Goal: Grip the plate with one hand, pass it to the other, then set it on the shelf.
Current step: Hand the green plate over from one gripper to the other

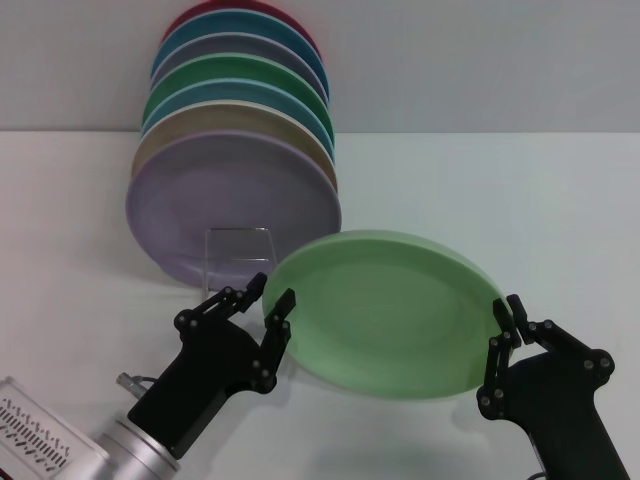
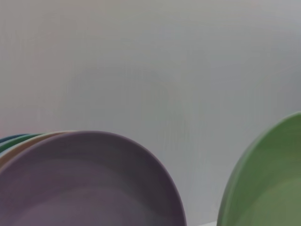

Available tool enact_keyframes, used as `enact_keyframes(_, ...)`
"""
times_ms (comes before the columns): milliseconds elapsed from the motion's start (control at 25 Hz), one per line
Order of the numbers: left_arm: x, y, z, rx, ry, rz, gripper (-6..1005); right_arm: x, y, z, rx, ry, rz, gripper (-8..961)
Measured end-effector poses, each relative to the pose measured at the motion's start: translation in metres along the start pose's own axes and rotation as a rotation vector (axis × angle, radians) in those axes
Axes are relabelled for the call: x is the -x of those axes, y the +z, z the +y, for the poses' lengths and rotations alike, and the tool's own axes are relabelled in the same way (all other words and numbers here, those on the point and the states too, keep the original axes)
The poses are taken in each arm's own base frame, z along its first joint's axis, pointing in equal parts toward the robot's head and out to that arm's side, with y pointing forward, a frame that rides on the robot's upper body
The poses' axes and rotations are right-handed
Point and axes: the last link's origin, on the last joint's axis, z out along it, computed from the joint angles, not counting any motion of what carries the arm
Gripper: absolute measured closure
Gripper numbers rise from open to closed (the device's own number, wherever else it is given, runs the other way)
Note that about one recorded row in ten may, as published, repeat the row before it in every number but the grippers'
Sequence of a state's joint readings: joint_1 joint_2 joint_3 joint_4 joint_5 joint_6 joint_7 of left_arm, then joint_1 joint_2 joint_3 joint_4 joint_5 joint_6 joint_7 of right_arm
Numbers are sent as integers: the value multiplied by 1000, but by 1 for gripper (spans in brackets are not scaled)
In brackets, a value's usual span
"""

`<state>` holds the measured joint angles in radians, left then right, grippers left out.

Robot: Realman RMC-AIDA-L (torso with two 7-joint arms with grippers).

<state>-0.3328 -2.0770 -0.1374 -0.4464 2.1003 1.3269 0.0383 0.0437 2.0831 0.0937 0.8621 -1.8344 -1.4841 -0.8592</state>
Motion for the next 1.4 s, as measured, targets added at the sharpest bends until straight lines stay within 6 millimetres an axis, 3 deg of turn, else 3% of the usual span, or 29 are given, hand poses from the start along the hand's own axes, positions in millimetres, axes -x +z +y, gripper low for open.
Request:
enact_keyframes(360,-2,0,-2,-5,-76,7,761,0,1,-1,-2,-3,-3,935)
enact_keyframes(1400,0,0,-3,-11,-69,2,817,0,2,0,2,-13,-4,935)
